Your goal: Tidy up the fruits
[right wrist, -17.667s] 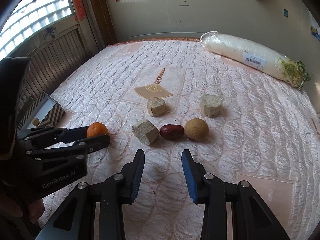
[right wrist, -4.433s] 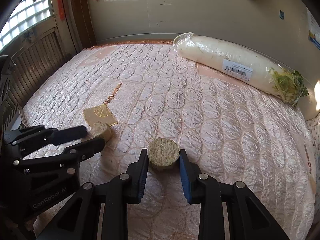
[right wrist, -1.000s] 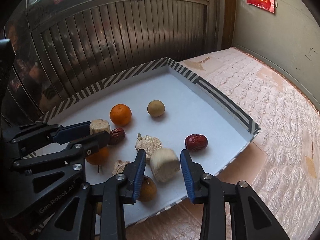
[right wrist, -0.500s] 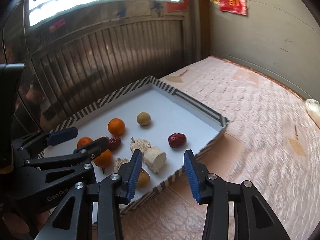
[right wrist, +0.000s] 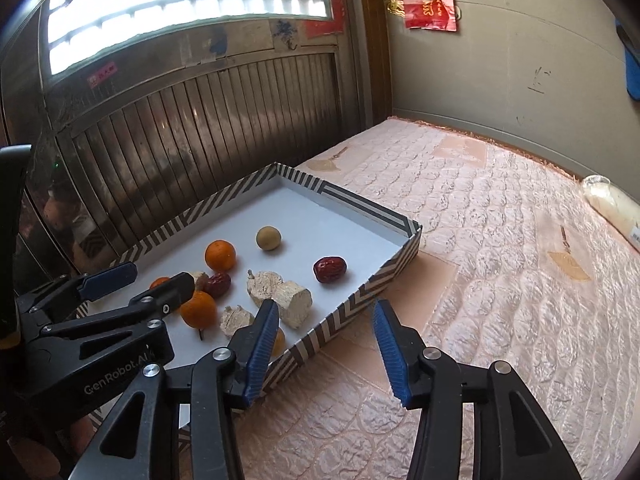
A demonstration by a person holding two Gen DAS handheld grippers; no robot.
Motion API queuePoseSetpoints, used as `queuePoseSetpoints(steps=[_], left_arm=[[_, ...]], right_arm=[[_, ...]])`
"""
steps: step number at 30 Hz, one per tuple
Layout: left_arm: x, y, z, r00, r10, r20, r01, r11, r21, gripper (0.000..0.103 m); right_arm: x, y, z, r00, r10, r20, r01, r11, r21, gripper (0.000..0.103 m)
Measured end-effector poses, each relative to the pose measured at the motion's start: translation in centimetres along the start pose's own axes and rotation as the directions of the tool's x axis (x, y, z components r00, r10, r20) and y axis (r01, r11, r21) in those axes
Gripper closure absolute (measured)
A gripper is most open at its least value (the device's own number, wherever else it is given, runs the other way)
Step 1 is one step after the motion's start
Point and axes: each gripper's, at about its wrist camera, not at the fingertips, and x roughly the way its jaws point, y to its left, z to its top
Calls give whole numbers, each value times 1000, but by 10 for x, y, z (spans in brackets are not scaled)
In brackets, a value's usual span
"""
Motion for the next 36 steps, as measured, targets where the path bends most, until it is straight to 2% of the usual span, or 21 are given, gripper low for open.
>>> queuePoseSetpoints(steps=[36], left_arm=[[-14, 6, -10, 1000, 9, 18, -8, 1000, -17, 37]], right_arm=[[-4, 8, -2, 1000, 3, -13, -4, 1000, -31, 55]])
